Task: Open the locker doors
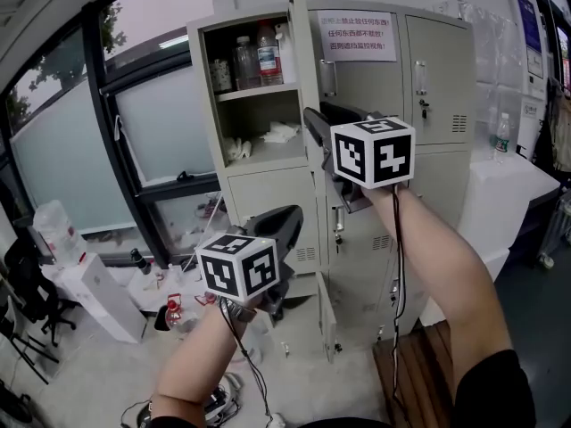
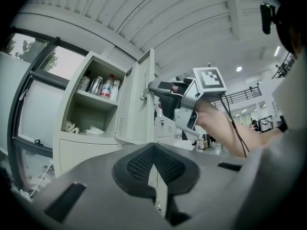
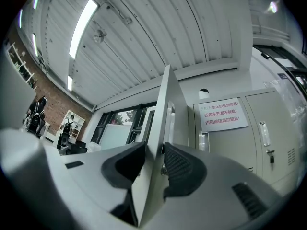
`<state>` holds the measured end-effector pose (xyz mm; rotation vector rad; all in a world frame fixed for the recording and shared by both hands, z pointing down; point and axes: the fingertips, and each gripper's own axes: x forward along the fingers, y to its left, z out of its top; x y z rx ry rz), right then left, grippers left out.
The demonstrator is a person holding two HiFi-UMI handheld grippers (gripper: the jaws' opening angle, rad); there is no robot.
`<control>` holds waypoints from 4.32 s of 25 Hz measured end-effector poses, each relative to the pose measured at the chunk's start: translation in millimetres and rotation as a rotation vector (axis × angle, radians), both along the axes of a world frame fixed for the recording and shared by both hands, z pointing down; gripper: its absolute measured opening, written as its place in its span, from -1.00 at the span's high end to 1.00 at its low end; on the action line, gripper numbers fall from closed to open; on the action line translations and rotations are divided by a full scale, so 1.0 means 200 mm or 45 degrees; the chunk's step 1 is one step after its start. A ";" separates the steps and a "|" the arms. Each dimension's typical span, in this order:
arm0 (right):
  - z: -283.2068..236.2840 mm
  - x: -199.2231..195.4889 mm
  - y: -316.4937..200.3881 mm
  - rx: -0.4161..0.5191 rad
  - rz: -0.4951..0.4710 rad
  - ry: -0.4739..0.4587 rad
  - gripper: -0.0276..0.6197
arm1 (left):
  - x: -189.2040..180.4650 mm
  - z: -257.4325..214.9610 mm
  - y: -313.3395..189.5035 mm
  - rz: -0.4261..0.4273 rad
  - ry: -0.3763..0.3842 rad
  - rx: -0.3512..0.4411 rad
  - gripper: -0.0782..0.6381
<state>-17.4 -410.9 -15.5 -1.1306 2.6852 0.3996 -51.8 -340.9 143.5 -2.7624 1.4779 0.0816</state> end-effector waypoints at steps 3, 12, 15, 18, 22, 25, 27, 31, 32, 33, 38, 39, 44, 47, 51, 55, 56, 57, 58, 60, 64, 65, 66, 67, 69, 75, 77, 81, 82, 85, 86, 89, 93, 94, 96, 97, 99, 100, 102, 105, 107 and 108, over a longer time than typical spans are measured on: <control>0.01 0.01 0.01 -0.003 -0.002 -0.003 0.55 | -0.02 0.01 0.04 -0.033 0.008 -0.006 0.79; 0.10 0.04 0.07 -0.027 -0.004 -0.032 0.66 | -0.12 0.05 0.12 -0.102 0.019 -0.017 0.79; 0.12 0.06 0.11 -0.002 0.051 -0.056 0.87 | -0.16 0.06 0.16 -0.106 0.020 -0.017 0.79; 0.18 0.08 0.14 0.003 0.112 -0.049 0.91 | -0.20 0.07 0.20 -0.105 0.014 -0.021 0.79; 0.28 0.07 0.22 -0.049 0.142 -0.056 0.91 | -0.28 0.08 0.28 -0.122 -0.013 -0.005 0.79; 0.38 0.05 0.30 -0.085 0.159 -0.053 0.91 | -0.33 0.09 0.36 -0.145 -0.066 0.024 0.79; 0.46 0.04 0.35 -0.111 0.173 -0.037 0.91 | -0.35 0.12 0.41 -0.145 -0.080 0.028 0.79; 0.61 0.00 0.46 -0.204 0.164 -0.027 0.91 | -0.42 0.17 0.51 -0.127 -0.048 -0.002 0.79; 0.64 -0.01 0.49 -0.220 0.166 -0.020 0.91 | -0.43 0.18 0.54 -0.122 -0.041 -0.010 0.79; 0.67 -0.02 0.53 -0.230 0.171 -0.012 0.91 | -0.44 0.19 0.56 -0.116 -0.035 -0.016 0.79; 0.76 -0.06 0.69 -0.247 0.194 0.020 0.91 | -0.49 0.23 0.69 -0.096 -0.018 -0.034 0.79; 0.77 -0.07 0.72 -0.247 0.200 0.024 0.91 | -0.50 0.24 0.72 -0.092 -0.016 -0.039 0.79; 0.80 -0.09 0.84 -0.247 0.217 0.023 0.91 | -0.53 0.29 0.82 -0.077 -0.009 -0.058 0.79; 0.83 -0.08 0.91 -0.253 0.220 0.022 0.91 | -0.53 0.30 0.88 -0.071 0.002 -0.071 0.79; 0.84 -0.09 0.98 -0.264 0.218 0.016 0.91 | -0.53 0.28 0.95 -0.055 0.007 -0.060 0.79; 0.84 -0.10 1.04 -0.262 0.218 0.019 0.91 | -0.53 0.28 1.00 -0.049 0.001 -0.053 0.79; 0.84 -0.10 1.05 -0.262 0.217 0.019 0.91 | -0.53 0.28 1.01 -0.048 0.000 -0.052 0.79; 0.84 -0.10 1.06 -0.263 0.216 0.018 0.91 | -0.53 0.27 1.01 -0.047 -0.002 -0.051 0.79; 0.84 -0.10 1.06 -0.265 0.215 0.018 0.91 | -0.53 0.27 1.02 -0.046 -0.005 -0.051 0.79; 0.85 -0.10 1.08 -0.271 0.214 0.020 0.91 | -0.52 0.27 1.04 -0.041 -0.003 -0.049 0.79; 0.86 -0.10 1.09 -0.287 0.215 0.015 0.91 | -0.52 0.26 1.06 -0.023 0.010 -0.049 0.79; 0.87 -0.09 1.10 -0.290 0.216 0.012 0.91 | -0.52 0.26 1.06 -0.023 0.012 -0.046 0.79; 0.87 -0.09 1.10 -0.292 0.216 0.011 0.91 | -0.52 0.25 1.06 -0.024 0.014 -0.043 0.79; 0.87 -0.08 1.10 -0.293 0.216 0.010 0.91 | -0.52 0.25 1.06 -0.026 0.014 -0.040 0.79; 0.88 -0.08 1.10 -0.294 0.218 0.010 0.91 | -0.52 0.26 1.06 -0.025 0.014 -0.040 0.79; 0.87 -0.09 1.11 -0.290 0.220 0.017 0.91 | -0.54 0.24 1.06 -0.040 0.045 -0.043 0.79; 0.87 -0.09 1.10 -0.289 0.222 0.017 0.91 | -0.55 0.24 1.05 -0.039 0.059 -0.048 0.79; 0.88 -0.09 1.10 -0.292 0.223 0.014 0.91 | -0.56 0.24 1.05 -0.042 0.048 -0.045 0.79; 0.88 -0.10 1.10 -0.293 0.224 0.013 0.91 | -0.56 0.25 1.05 -0.043 0.044 -0.045 0.79; 0.88 -0.09 1.09 -0.295 0.224 0.010 0.91 | -0.56 0.25 1.05 -0.041 0.041 -0.045 0.79; 0.89 -0.09 1.09 -0.296 0.225 0.009 0.91 | -0.56 0.25 1.05 -0.040 0.042 -0.044 0.79; 0.88 -0.09 1.08 -0.296 0.229 0.008 0.91 | -0.56 0.24 1.04 -0.036 0.040 -0.041 0.79; 0.88 -0.09 1.09 -0.294 0.238 0.005 0.91 | -0.56 0.24 1.05 -0.030 0.036 -0.036 0.79; 0.88 -0.09 1.09 -0.293 0.240 0.005 0.91 | -0.56 0.24 1.05 -0.028 0.036 -0.037 0.79; 0.89 -0.08 1.09 -0.296 0.248 0.006 0.91 | -0.56 0.25 1.05 -0.019 0.036 -0.040 0.79; 0.89 -0.08 1.10 -0.298 0.252 0.006 0.91 | -0.55 0.25 1.05 -0.014 0.036 -0.042 0.79; 0.89 -0.06 1.10 -0.302 0.262 0.004 0.91 | -0.54 0.25 1.05 -0.001 0.033 -0.044 0.79; 0.89 -0.06 1.10 -0.304 0.268 0.003 0.91 | -0.53 0.25 1.05 0.006 0.031 -0.046 0.79; 0.90 -0.04 1.11 -0.308 0.280 0.000 0.91 | -0.51 0.26 1.05 0.020 0.027 -0.052 0.79; 0.93 0.00 1.12 -0.321 0.303 -0.003 0.91 | -0.48 0.28 1.05 0.046 0.022 -0.060 0.79; 0.95 0.03 1.12 -0.329 0.319 -0.001 0.91 | -0.45 0.29 1.05 0.060 0.013 -0.057 0.79; 0.96 0.04 1.12 -0.333 0.328 0.000 0.91 | -0.44 0.30 1.05 0.065 0.010 -0.055 0.79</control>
